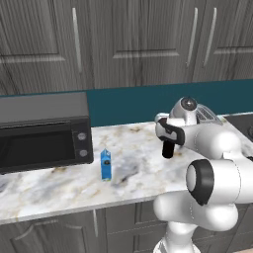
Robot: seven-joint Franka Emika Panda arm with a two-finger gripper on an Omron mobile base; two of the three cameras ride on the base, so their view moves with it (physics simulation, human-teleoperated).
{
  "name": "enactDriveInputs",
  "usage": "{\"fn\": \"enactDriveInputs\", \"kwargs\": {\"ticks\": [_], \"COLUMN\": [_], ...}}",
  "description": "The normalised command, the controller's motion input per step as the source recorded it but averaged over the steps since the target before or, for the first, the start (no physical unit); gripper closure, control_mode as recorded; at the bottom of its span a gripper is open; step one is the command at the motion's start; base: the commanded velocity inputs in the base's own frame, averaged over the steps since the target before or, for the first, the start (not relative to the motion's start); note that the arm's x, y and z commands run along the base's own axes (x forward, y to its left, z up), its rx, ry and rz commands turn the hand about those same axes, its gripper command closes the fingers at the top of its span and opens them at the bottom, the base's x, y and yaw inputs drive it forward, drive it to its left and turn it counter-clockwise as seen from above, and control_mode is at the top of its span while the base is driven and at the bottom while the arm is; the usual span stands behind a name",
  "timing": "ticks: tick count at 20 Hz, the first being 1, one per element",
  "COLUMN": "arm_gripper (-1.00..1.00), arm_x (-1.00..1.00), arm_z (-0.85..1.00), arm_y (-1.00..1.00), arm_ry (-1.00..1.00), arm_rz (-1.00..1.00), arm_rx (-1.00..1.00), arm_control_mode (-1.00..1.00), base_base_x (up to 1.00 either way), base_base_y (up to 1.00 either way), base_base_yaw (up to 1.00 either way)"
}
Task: Move the drinks to the dining counter.
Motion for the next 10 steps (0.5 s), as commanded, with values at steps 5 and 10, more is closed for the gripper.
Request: {"fn": "enactDriveInputs", "kwargs": {"ticks": [5,10], "arm_gripper": [-1.0,-1.0], "arm_x": [0.01,0.1], "arm_z": [0.0,0.0], "arm_y": [0.0,0.0], "arm_ry": [-0.02,0.0], "arm_rz": [0.0,0.0], "arm_rx": [0.0,0.0], "arm_control_mode": [-1.0,-1.0], "base_base_x": [0.0,0.0], "base_base_y": [0.0,0.0], "base_base_yaw": [0.0,0.0]}}
